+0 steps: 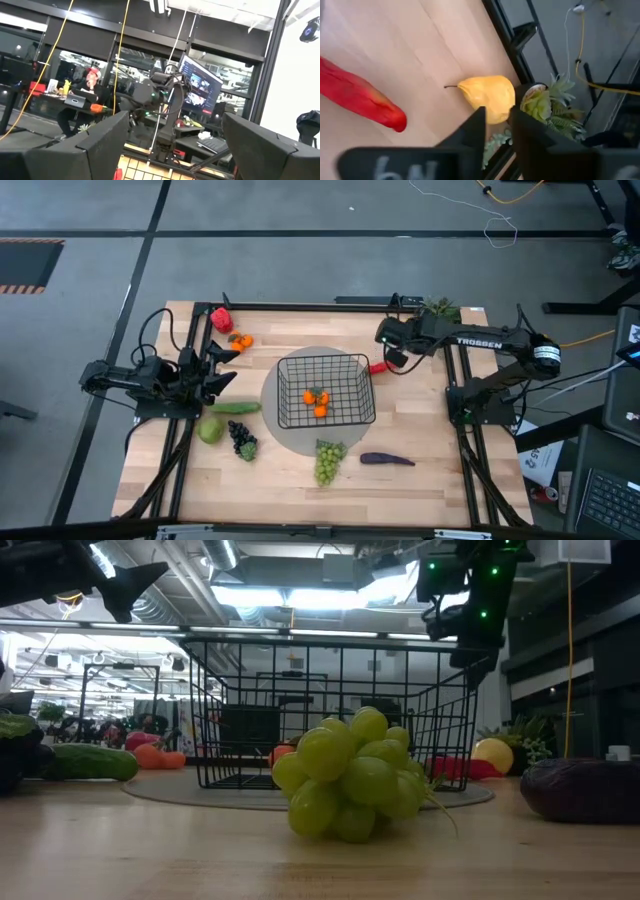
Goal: Build produce basket
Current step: Put the red chili pepper into the wire basket
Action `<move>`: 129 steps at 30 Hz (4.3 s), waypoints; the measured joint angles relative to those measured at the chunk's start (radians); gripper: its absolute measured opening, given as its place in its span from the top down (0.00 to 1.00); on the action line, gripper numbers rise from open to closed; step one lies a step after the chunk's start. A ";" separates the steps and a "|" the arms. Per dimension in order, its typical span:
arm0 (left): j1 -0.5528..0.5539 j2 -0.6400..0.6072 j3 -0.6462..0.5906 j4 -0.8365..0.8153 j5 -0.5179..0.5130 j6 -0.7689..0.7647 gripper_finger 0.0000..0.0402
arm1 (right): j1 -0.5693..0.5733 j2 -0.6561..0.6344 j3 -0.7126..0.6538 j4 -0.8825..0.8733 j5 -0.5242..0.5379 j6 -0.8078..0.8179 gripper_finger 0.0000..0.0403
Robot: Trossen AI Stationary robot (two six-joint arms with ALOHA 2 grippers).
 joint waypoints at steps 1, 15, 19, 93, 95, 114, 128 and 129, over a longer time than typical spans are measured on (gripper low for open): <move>0.000 0.000 0.000 0.000 0.000 0.000 0.21 | -0.009 0.000 0.000 0.003 0.000 0.000 0.70; 0.000 0.000 0.000 0.000 -0.001 0.001 0.21 | -0.058 0.000 -0.163 0.210 -0.572 -0.415 0.47; 0.000 0.000 0.000 0.000 -0.001 0.003 0.21 | -0.056 0.000 -0.256 0.335 -0.576 -0.419 0.48; 0.000 0.000 0.000 -0.039 -0.001 -0.001 0.21 | 0.061 -0.130 -0.081 1.133 -0.728 -0.171 0.93; 0.000 0.000 0.000 -0.040 -0.001 -0.001 0.21 | 0.088 -0.126 -0.100 1.145 -0.771 -0.122 0.93; 0.000 0.000 0.000 -0.042 0.003 -0.029 0.21 | 0.357 -0.237 -0.117 0.833 -0.428 -0.028 0.92; 0.000 0.000 0.000 -0.046 0.003 -0.047 0.21 | 0.383 -0.162 -0.118 0.830 -0.306 0.006 0.80; 0.000 0.000 0.000 -0.046 0.003 -0.053 0.21 | 0.383 -0.156 -0.118 0.836 -0.305 0.006 0.79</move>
